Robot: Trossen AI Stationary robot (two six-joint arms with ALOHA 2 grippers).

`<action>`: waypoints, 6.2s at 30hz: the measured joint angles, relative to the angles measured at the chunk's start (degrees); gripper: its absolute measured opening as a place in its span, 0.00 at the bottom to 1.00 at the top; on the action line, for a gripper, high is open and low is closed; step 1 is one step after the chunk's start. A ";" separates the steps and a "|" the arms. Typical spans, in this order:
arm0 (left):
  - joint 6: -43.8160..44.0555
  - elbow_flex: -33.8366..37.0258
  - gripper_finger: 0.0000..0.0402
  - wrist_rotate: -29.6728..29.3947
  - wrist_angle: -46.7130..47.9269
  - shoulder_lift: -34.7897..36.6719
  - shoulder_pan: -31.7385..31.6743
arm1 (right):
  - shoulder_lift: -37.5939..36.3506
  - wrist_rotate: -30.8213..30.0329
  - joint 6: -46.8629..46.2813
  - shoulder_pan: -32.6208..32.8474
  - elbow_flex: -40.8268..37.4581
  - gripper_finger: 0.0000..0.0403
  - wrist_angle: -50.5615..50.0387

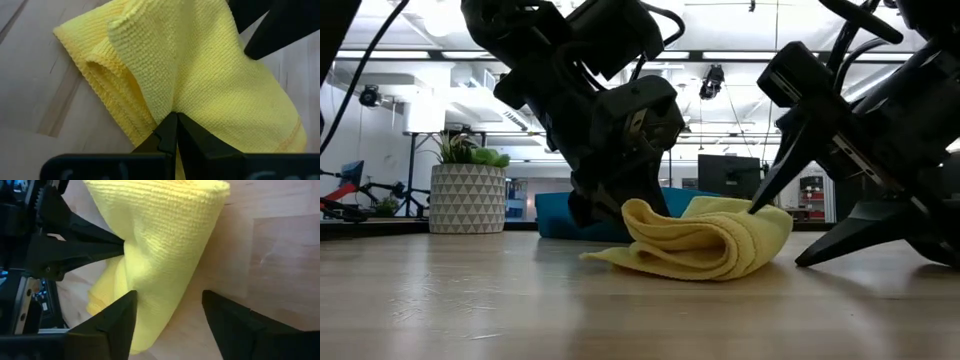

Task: Fold microfiber towels
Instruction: Put the yellow microfiber cloth into the blue bin, then adjust the blue bin

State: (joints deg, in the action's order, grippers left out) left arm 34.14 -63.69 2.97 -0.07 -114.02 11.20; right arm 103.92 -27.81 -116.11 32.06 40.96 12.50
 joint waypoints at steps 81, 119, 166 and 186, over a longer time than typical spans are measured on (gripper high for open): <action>-7.85 1.42 0.36 -2.29 24.38 25.06 -5.75 | -8.18 0.32 39.65 -4.93 0.60 0.03 10.09; -4.69 24.55 0.36 -15.04 37.59 61.00 -8.96 | 13.33 30.73 58.27 -50.45 42.63 0.03 -3.20; -4.14 26.67 0.36 -17.71 27.44 56.48 -10.76 | 6.25 18.81 67.18 -49.58 51.73 0.44 -57.15; -23.02 25.51 0.01 -7.74 16.49 35.23 -16.87 | 8.60 30.64 78.85 -35.51 50.96 0.02 -51.22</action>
State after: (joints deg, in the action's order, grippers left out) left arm 11.11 -38.17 -4.78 16.42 -78.78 -5.67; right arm 112.52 2.83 -37.27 -3.44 91.92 -38.72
